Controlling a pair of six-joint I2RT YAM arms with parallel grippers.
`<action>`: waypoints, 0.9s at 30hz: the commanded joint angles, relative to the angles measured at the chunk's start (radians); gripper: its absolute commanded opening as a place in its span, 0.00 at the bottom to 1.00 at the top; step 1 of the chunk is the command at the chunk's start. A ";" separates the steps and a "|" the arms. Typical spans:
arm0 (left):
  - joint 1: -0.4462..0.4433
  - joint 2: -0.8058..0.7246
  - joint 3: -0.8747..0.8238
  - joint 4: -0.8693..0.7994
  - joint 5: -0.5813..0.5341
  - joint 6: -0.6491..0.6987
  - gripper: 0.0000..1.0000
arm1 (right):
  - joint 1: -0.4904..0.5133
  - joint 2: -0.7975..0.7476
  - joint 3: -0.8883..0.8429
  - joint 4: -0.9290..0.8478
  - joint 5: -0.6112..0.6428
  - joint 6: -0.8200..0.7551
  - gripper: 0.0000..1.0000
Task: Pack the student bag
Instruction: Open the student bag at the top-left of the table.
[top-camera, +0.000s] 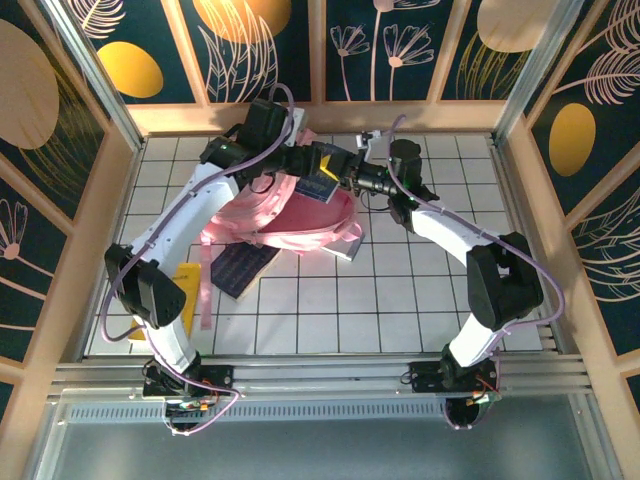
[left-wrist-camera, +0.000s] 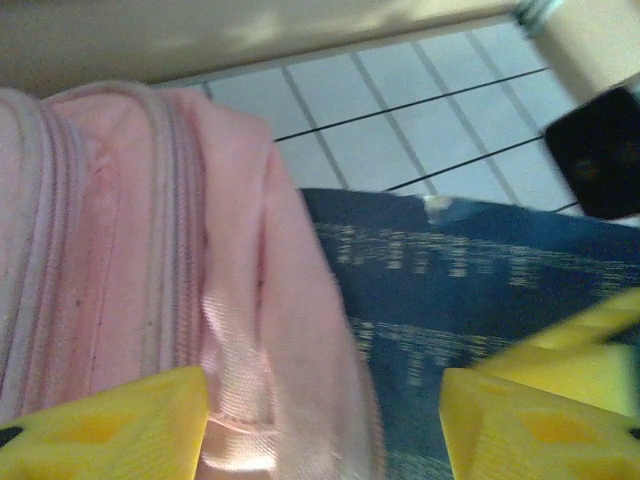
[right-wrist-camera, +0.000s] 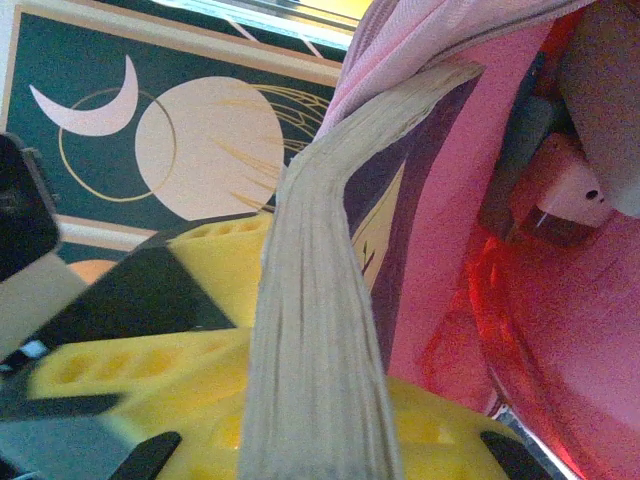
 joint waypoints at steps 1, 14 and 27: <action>-0.020 0.012 0.019 -0.050 -0.156 0.028 0.60 | 0.019 -0.010 0.024 0.148 -0.046 0.015 0.00; -0.028 -0.005 -0.015 -0.017 -0.206 0.039 0.00 | 0.024 -0.025 0.005 0.135 -0.023 -0.002 0.00; -0.027 -0.172 0.007 0.061 -0.391 0.105 0.00 | 0.041 -0.089 -0.169 -0.147 0.192 -0.220 0.00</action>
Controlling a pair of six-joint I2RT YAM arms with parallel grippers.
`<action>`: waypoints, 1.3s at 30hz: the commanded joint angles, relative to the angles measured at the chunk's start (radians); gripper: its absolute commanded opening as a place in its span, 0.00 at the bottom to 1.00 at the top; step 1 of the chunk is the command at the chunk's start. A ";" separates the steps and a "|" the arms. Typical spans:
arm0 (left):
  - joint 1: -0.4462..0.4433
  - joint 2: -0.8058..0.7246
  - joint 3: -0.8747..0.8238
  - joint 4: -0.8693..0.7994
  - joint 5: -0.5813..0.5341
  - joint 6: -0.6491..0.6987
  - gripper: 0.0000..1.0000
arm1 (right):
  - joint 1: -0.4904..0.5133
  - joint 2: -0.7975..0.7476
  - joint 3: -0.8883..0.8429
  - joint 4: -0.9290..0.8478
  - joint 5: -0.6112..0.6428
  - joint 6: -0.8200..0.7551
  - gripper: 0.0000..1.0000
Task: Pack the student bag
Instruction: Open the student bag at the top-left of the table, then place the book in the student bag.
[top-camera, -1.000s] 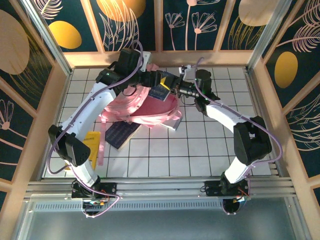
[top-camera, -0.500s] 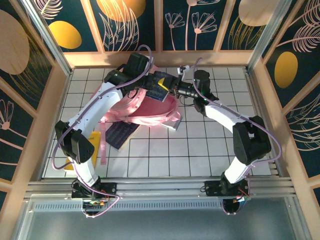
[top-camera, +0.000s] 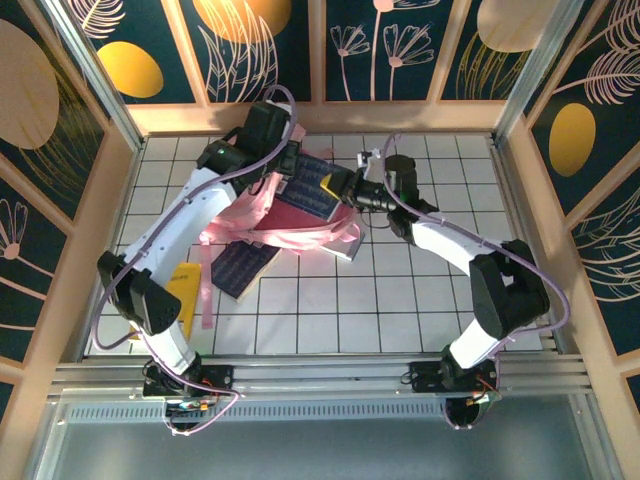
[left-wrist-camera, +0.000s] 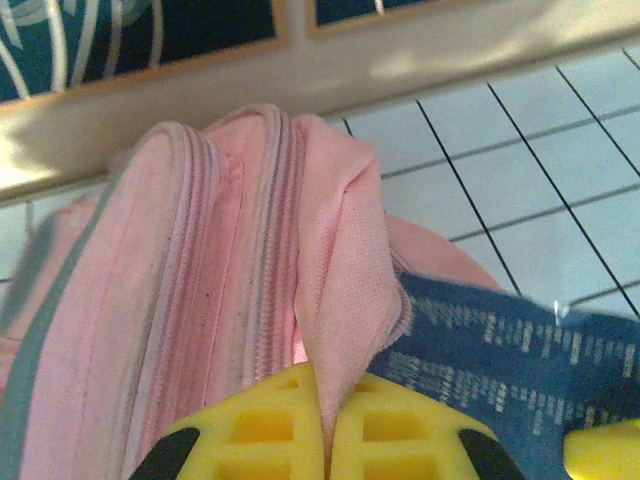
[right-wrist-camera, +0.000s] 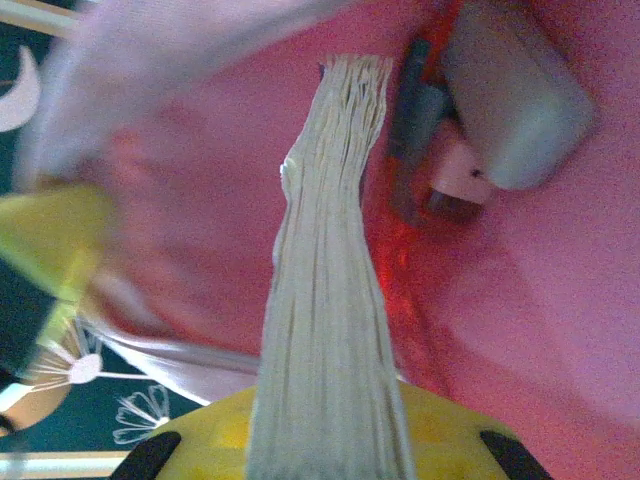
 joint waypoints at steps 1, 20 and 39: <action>-0.001 -0.100 0.021 0.074 -0.093 0.045 0.00 | 0.011 -0.026 -0.038 -0.034 0.070 -0.080 0.00; -0.001 -0.255 -0.165 0.158 -0.047 0.015 0.00 | 0.113 0.054 0.075 0.082 0.166 0.224 0.00; -0.001 -0.223 -0.131 0.183 -0.003 -0.011 0.00 | 0.240 0.648 0.703 0.005 0.382 0.382 0.04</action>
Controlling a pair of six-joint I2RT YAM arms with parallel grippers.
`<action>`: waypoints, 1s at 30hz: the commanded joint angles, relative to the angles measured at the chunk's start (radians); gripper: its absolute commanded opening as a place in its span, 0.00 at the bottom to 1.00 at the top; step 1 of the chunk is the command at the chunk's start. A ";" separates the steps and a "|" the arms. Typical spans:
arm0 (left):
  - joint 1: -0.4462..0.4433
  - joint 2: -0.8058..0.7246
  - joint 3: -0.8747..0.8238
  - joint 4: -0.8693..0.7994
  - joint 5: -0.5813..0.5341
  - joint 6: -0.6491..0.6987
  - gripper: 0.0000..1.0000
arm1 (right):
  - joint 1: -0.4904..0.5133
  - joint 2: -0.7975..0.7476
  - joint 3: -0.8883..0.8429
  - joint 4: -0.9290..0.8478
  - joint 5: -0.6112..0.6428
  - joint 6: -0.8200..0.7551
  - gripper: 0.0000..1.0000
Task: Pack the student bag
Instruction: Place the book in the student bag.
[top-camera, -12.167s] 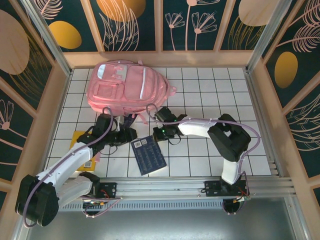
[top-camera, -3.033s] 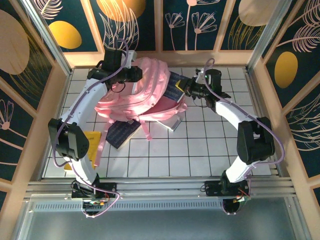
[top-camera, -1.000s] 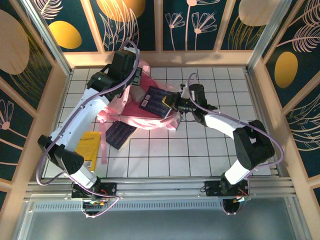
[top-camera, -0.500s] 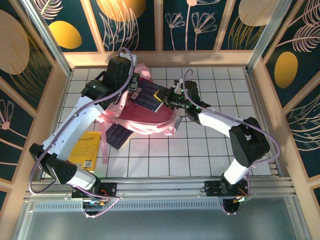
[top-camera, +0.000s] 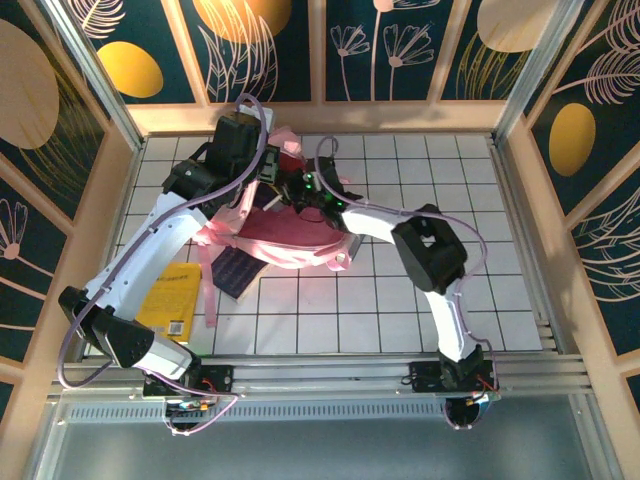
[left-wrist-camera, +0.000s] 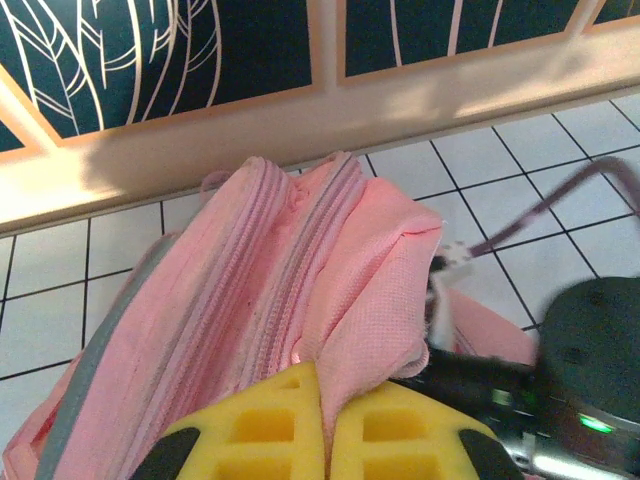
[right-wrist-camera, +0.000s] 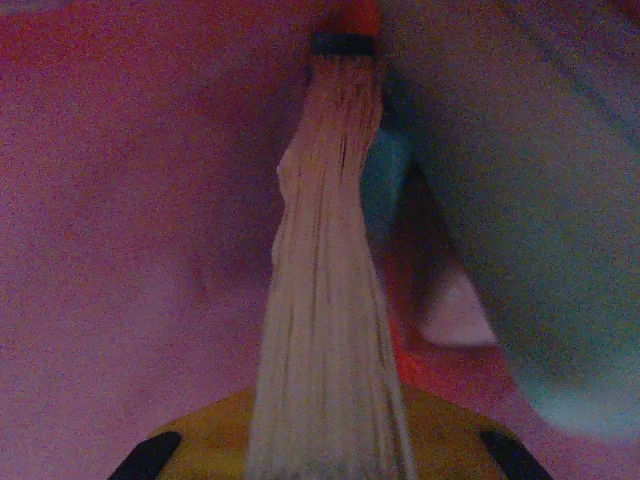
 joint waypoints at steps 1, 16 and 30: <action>-0.003 -0.019 0.039 0.125 0.015 -0.022 0.00 | 0.001 0.121 0.217 -0.021 0.042 -0.033 0.09; 0.057 0.049 0.029 0.147 -0.017 -0.074 0.00 | -0.016 0.091 0.292 -0.140 -0.027 -0.330 0.89; 0.305 0.257 0.177 0.268 0.132 -0.213 0.00 | -0.078 -0.316 -0.007 -0.255 0.067 -0.665 0.98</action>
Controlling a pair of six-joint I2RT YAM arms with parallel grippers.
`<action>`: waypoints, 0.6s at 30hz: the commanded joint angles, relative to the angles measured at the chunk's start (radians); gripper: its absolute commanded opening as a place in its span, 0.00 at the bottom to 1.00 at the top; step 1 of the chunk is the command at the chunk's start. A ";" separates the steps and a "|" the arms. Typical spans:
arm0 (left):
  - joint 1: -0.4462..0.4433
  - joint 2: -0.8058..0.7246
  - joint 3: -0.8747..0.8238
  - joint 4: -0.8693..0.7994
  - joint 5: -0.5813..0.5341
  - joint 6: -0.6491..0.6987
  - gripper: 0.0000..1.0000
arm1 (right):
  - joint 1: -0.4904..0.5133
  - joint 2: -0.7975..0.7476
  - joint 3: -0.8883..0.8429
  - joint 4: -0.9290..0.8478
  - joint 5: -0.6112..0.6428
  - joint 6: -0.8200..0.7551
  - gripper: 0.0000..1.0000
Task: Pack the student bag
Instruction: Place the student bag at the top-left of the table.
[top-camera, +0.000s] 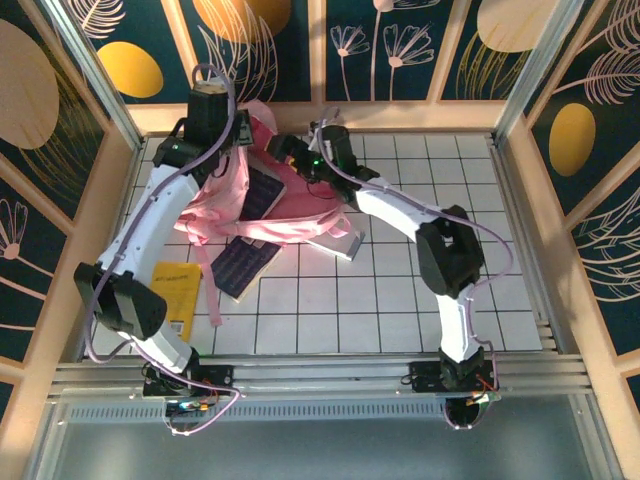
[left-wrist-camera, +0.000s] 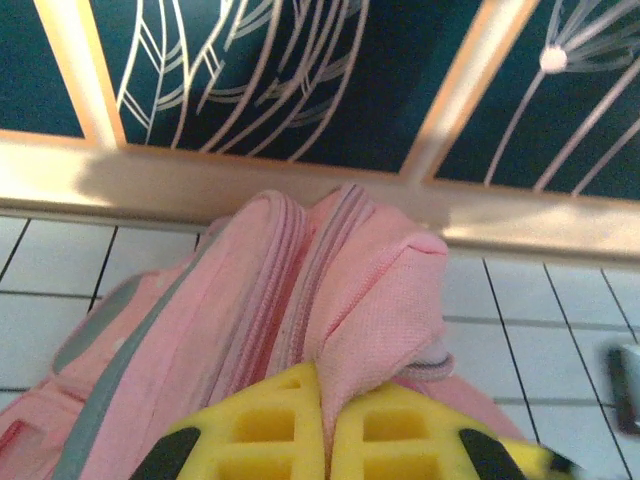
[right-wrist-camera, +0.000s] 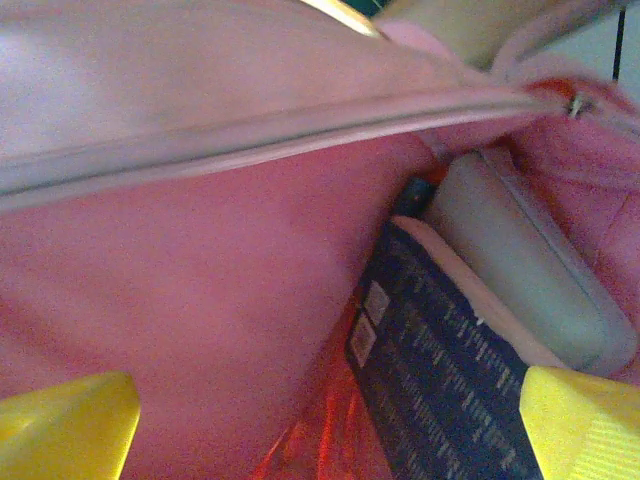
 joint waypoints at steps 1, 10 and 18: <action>0.048 0.112 0.104 0.096 0.013 -0.031 0.00 | -0.020 -0.168 -0.113 -0.026 0.056 -0.134 0.98; 0.060 0.348 0.275 0.067 0.098 -0.012 0.00 | -0.050 -0.423 -0.405 -0.059 0.096 -0.223 0.96; 0.060 0.388 0.207 0.072 0.223 -0.056 0.01 | -0.067 -0.544 -0.553 -0.086 0.116 -0.266 0.96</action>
